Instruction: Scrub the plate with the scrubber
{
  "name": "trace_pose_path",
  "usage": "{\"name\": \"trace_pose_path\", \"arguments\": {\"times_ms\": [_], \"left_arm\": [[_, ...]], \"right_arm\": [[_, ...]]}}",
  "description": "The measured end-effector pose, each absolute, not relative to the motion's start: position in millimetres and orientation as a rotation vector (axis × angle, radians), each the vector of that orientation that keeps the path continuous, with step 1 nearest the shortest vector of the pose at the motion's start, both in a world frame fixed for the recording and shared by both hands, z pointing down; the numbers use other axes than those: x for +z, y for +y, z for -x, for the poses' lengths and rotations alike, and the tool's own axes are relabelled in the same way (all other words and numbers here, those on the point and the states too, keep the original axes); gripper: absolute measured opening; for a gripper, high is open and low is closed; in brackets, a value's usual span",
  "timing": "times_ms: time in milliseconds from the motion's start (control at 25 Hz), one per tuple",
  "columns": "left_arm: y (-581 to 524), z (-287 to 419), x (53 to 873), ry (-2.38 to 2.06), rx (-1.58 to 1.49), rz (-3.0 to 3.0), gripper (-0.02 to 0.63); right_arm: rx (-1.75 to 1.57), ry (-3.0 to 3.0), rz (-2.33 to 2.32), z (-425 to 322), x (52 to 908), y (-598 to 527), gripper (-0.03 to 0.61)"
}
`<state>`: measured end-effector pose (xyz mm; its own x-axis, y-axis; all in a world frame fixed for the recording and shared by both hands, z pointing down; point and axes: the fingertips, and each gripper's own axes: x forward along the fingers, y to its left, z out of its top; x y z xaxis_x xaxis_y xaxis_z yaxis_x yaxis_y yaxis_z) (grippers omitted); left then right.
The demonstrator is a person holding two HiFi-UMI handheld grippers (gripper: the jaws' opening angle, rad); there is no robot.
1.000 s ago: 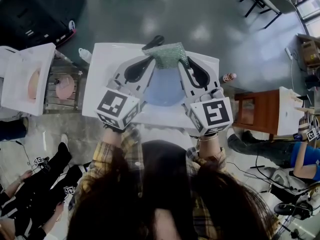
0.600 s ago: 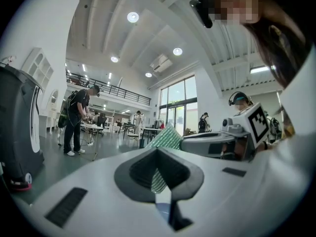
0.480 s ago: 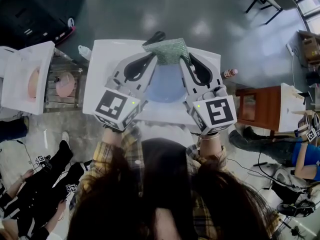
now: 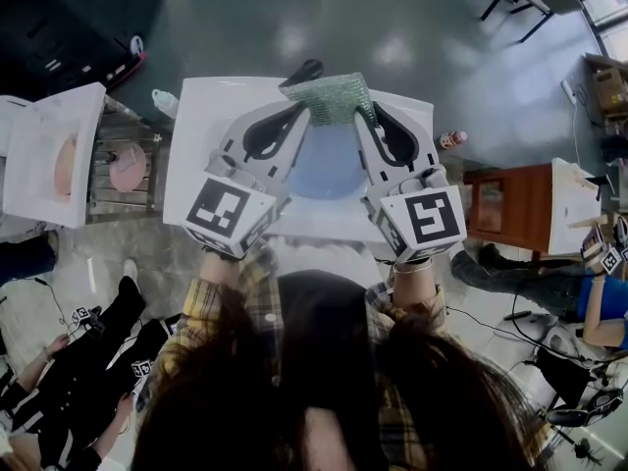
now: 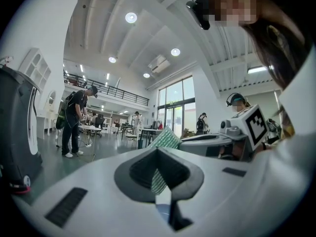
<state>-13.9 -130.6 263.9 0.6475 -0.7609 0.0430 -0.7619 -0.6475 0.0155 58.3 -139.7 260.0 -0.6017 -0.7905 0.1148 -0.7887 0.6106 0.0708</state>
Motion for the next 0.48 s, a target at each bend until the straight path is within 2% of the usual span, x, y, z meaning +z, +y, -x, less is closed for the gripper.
{"name": "trace_pose_path", "arguments": {"times_ms": [480], "left_arm": [[-130.9, 13.8, 262.0, -1.306, 0.031, -2.801, 0.015]], "right_arm": [[-0.015, -2.679, -1.334, -60.4, 264.6, -140.3, 0.075]]}}
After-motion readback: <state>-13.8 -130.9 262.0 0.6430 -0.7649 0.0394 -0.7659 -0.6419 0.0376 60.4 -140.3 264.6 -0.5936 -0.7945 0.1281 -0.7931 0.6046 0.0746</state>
